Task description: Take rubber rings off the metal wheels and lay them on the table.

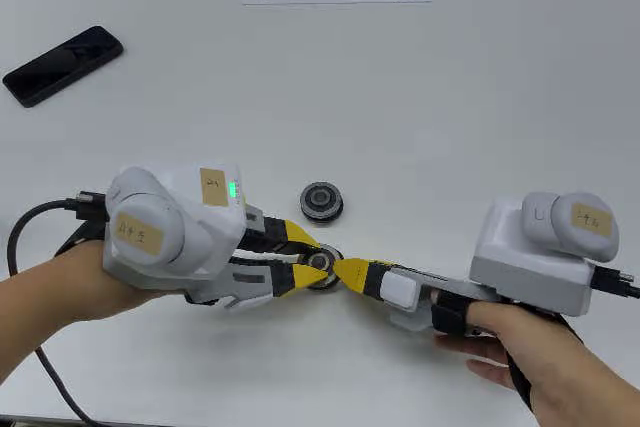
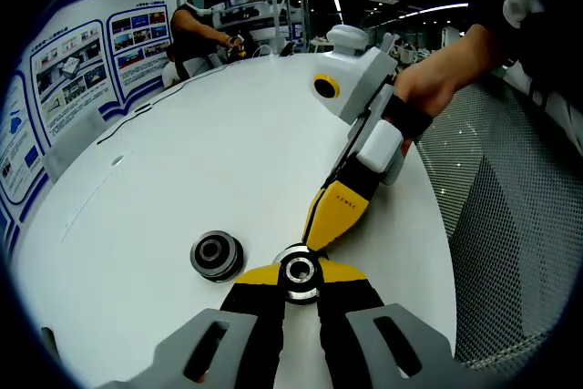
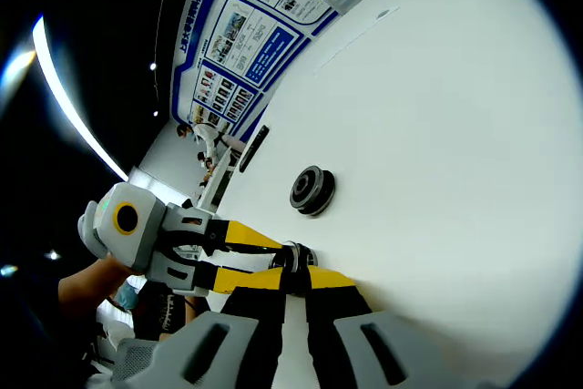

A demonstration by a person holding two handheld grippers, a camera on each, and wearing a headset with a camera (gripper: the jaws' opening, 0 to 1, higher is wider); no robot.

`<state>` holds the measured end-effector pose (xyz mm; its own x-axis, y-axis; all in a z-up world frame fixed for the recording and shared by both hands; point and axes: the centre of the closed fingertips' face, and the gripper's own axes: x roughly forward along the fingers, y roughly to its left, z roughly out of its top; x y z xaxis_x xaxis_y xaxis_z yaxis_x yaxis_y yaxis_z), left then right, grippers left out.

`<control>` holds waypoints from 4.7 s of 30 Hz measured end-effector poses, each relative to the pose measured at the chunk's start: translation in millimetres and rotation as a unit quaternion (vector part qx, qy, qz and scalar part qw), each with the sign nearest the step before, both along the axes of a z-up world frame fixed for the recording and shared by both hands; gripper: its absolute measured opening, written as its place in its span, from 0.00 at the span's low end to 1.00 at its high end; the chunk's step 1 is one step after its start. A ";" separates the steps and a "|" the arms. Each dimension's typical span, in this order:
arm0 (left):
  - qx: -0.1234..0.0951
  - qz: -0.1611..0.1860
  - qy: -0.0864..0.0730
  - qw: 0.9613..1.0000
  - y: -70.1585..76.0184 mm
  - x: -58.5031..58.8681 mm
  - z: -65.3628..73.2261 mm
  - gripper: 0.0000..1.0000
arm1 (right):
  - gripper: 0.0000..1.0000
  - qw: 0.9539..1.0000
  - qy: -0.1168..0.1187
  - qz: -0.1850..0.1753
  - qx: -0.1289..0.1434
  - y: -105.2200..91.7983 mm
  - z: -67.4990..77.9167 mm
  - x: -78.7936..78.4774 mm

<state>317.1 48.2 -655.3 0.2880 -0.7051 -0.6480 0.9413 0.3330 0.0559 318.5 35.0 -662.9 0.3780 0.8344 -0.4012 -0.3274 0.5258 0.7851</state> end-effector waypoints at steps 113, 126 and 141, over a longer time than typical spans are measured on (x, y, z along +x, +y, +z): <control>0.006 -0.005 0.007 1.000 0.6 0.2 -0.7 0.13 | 0.00 0.994 -0.081 0.052 -0.060 7.3 11.4 -3.0; 0.004 -0.002 0.007 1.000 0.9 0.3 -0.3 0.13 | 0.00 0.994 -0.081 0.052 -0.060 8.8 13.7 -3.5; 0.014 -0.007 0.000 1.000 0.3 -0.2 -0.4 0.13 | 0.00 0.994 -0.081 0.056 -0.055 17.1 20.4 -6.4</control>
